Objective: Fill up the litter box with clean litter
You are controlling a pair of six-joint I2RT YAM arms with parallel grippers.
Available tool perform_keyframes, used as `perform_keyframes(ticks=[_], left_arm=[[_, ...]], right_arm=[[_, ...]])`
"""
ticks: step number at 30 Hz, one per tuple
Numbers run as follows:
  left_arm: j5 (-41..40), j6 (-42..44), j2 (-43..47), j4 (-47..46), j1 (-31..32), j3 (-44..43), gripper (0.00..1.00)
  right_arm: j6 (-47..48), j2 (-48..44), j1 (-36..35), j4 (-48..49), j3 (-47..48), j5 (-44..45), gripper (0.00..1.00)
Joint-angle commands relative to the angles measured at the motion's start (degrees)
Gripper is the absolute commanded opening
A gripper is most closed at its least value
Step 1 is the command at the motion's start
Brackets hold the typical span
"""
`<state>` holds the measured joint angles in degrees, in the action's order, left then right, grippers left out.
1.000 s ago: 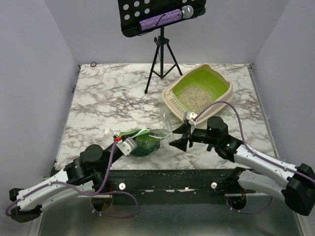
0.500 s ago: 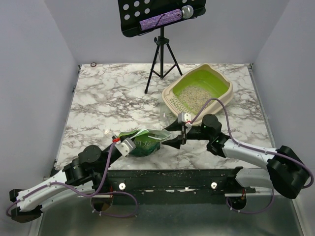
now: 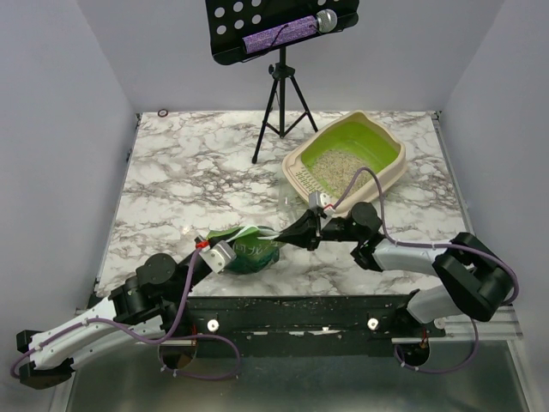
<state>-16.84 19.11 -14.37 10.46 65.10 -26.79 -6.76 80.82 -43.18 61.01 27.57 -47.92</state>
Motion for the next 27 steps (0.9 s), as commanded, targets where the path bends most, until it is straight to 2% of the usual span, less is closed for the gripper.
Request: perform_keyframes(ticks=[1, 2, 3, 6, 8, 13, 17, 21, 27], left_arm=[[1.37, 0.84, 0.75, -7.91, 0.11, -1.43, 0.0], [1.29, 0.92, 0.92, -7.82, 0.11, -1.51, 0.01], [1.11, 0.84, 1.01, -7.56, 0.11, -1.78, 0.1], [0.5, -1.0, 1.01, -4.93, 0.11, -3.88, 0.5], [-0.56, -2.5, 0.31, -3.26, 0.11, -5.9, 0.64], [-1.09, -6.8, -0.75, 1.4, 0.11, -9.16, 0.69], [-0.39, -9.71, 3.02, 1.06, 0.11, -5.75, 0.7], [3.56, -10.24, 4.44, -2.36, 0.11, -2.05, 0.72], [9.01, -9.1, -2.76, -4.12, 0.03, -1.43, 0.82]], right_arm=[[-3.96, 2.33, -0.42, 10.26, -0.77, -0.68, 0.01], [-4.04, 2.5, -0.42, 10.53, -0.68, -0.86, 0.01], [-3.96, 2.33, -0.42, 10.62, -0.85, -0.16, 0.01], [-4.4, -0.47, -0.24, 11.15, -2.87, 4.57, 0.0], [-4.14, -3.98, 0.55, 7.91, -3.75, 6.52, 0.0], [-2.2, -17.15, 2.57, -7.54, -5.95, 14.15, 0.0], [-1.32, -28.15, 3.1, -18.8, -7.27, 19.79, 0.0], [-1.76, -36.24, 3.36, -29.09, -7.09, 20.76, 0.0], [-3.26, -46.96, 3.36, -36.65, -9.11, 20.33, 0.0]])
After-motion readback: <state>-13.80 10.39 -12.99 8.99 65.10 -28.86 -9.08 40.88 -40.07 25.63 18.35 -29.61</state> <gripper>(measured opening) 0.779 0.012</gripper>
